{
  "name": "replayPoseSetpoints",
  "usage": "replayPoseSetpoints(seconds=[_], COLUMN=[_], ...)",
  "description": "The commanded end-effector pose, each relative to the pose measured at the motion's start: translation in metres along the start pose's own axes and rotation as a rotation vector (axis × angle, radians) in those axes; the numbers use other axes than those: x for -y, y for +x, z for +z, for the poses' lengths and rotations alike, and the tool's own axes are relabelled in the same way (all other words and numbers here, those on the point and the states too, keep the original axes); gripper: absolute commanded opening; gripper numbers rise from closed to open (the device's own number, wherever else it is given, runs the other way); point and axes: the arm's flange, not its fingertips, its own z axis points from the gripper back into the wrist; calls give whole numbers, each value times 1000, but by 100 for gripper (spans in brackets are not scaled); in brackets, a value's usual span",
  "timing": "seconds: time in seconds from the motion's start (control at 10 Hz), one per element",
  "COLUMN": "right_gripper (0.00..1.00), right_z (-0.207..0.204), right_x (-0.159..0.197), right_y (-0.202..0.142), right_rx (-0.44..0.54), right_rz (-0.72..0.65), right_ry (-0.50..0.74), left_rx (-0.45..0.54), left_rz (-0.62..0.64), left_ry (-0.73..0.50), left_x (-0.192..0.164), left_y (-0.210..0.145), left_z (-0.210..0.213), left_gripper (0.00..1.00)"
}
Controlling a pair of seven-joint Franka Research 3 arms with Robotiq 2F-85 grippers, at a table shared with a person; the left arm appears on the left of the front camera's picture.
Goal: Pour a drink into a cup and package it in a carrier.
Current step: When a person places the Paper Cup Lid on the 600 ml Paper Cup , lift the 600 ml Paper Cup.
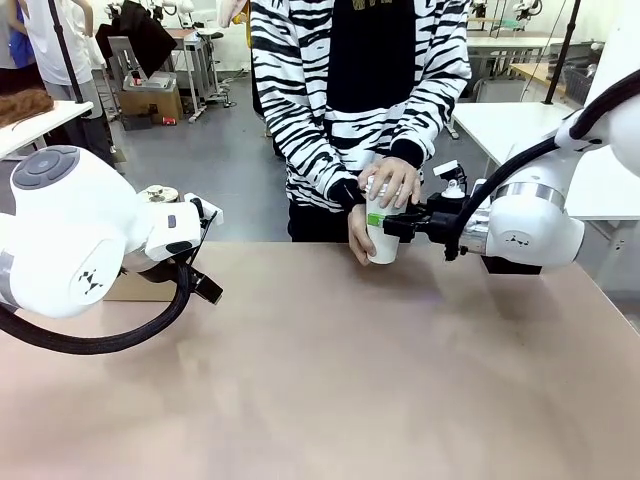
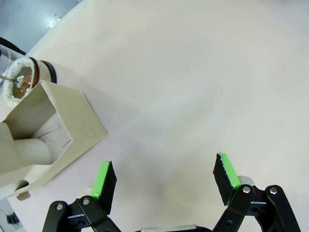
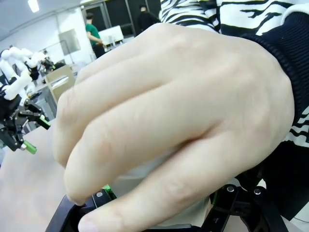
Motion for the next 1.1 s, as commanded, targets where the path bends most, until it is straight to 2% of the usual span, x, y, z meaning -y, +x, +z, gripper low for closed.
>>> replayPoseSetpoints(seconds=[0.0,1.0], right_gripper=[81,81], right_z=[-2,-2], right_x=[-2,-2], right_y=[4,4], right_rx=[7,7], right_rz=[2,2], right_ry=[-1,-1], left_rx=[1,1], left_rz=[1,1], left_ry=[-2,-2], left_x=[0,0], left_y=[0,0], left_z=[0,0], left_gripper=[100,100])
